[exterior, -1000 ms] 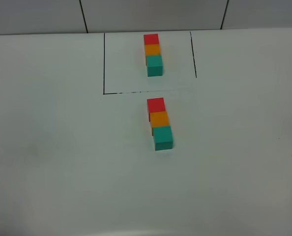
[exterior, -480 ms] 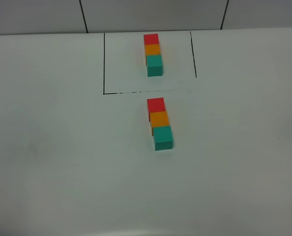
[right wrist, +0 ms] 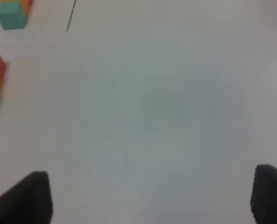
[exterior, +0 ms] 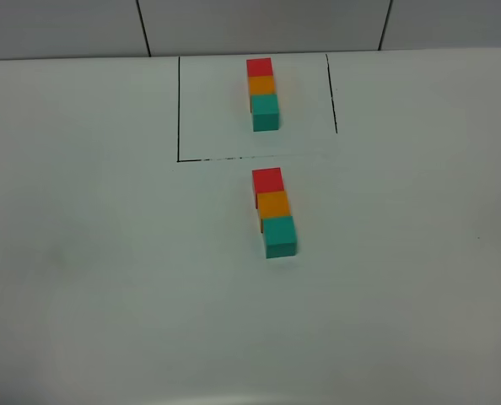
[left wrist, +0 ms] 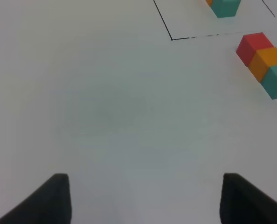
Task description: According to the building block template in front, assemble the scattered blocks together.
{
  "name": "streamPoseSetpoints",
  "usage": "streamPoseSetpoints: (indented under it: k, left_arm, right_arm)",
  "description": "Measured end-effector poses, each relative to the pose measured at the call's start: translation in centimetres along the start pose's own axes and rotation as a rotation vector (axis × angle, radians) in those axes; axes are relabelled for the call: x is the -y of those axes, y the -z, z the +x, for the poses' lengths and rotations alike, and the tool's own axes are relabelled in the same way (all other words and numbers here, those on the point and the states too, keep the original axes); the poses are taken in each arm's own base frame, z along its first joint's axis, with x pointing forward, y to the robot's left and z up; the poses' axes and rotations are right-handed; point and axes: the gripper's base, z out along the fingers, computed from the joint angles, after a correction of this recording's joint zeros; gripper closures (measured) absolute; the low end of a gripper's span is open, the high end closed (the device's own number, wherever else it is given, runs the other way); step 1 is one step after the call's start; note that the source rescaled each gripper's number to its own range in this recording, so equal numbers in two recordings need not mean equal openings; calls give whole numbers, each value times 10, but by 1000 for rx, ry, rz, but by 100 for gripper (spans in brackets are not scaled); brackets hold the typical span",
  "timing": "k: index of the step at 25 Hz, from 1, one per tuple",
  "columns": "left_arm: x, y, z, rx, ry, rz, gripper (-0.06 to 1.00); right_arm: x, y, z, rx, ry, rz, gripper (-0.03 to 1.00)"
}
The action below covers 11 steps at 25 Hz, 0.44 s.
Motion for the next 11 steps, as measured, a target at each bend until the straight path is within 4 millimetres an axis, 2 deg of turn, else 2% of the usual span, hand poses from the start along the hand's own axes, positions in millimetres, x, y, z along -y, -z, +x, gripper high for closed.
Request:
streamPoseSetpoints:
  k: [11]
  left_arm:
    - [0,0,0,0,0,0,52]
  right_arm:
    - [0,0,0,0,0,0,24]
